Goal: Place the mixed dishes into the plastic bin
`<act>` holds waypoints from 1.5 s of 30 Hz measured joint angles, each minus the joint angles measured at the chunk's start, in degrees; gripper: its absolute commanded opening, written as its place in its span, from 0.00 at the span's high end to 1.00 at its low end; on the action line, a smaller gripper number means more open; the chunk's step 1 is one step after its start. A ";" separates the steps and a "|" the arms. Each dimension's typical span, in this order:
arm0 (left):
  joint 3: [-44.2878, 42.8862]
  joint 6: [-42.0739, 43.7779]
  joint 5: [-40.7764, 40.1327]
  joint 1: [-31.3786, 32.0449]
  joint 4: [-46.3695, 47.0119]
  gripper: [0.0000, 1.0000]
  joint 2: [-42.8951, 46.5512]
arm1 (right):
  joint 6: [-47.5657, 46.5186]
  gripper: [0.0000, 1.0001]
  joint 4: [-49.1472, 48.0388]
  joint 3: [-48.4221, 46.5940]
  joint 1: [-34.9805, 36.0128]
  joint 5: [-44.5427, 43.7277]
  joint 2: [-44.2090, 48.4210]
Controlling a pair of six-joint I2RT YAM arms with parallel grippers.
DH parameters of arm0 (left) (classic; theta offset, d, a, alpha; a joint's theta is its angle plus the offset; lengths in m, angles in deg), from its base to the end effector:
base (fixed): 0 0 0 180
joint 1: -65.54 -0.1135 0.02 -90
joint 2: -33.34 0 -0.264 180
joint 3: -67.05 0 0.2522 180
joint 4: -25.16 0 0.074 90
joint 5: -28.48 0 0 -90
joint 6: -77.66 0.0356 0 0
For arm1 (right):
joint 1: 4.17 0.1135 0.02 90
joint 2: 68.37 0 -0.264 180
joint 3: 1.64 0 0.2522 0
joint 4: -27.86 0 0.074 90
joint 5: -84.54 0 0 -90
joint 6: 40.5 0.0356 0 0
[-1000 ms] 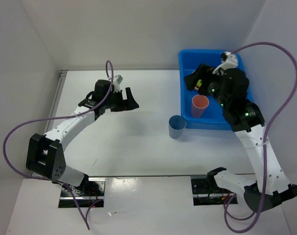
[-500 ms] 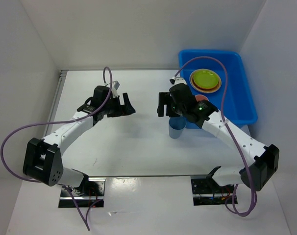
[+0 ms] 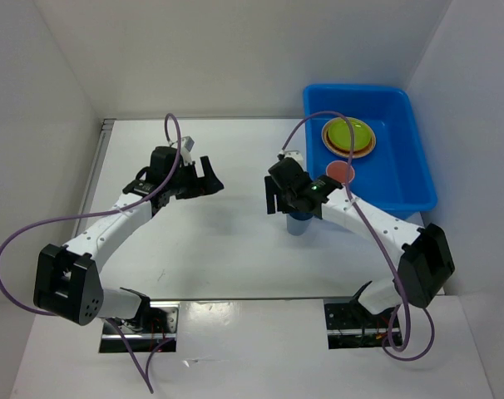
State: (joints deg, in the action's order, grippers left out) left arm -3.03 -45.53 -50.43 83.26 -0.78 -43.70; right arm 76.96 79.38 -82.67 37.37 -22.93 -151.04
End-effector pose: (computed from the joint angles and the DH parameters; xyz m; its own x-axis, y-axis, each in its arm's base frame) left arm 0.2862 -0.0986 0.2810 -0.6807 -0.3464 -0.6455 0.0955 0.8316 -0.5471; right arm 0.2340 0.1930 0.2817 -0.7611 -0.0867 -0.6428 -0.1655 0.9842 0.0633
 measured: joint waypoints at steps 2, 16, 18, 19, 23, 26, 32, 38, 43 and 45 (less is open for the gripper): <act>0.09 0.00 -0.04 0.00 -0.02 0.00 0.09 | 0.17 0.26 0.13 0.39 0.00 -0.85 -0.70; 0.44 -0.02 -0.70 -0.13 -0.74 0.00 0.48 | 0.98 1.00 -0.46 0.39 0.13 -2.21 -7.50; 0.44 -0.02 -0.74 -0.33 -0.87 0.00 0.81 | 1.07 1.00 -0.48 -0.39 0.28 -2.12 -7.61; 0.44 -0.02 -0.79 -0.48 -1.09 0.00 1.09 | 1.07 1.00 -0.44 -0.92 0.37 -2.03 -7.61; 0.46 -0.02 -0.74 -1.53 -1.64 0.00 2.62 | 1.03 1.00 0.31 -5.35 0.55 -2.27 -7.30; 0.46 -0.02 -0.68 -2.64 -1.95 0.00 4.46 | 1.01 1.00 1.18 -11.10 0.61 -4.59 -5.49; 0.50 -0.02 0.57 -4.26 -1.95 0.00 7.82 | 0.31 1.00 0.28 -20.41 -1.95 -9.35 3.50; 1.51 -0.02 1.70 -4.79 -2.03 0.00 8.04 | -0.11 1.00 0.11 -24.15 -13.51 -11.72 10.19; 1.88 -0.02 2.62 -5.22 -1.99 0.00 7.80 | -0.31 1.00 1.68 -24.04 -22.71 -12.09 8.11; 1.90 -0.02 3.10 -5.27 -1.95 0.00 7.34 | -0.33 1.00 1.88 -22.16 -23.82 -11.85 6.54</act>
State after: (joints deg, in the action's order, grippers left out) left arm -1.13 -45.55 -47.32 77.99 -2.73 -36.35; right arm 76.63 81.26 -104.83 13.55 -34.78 -144.51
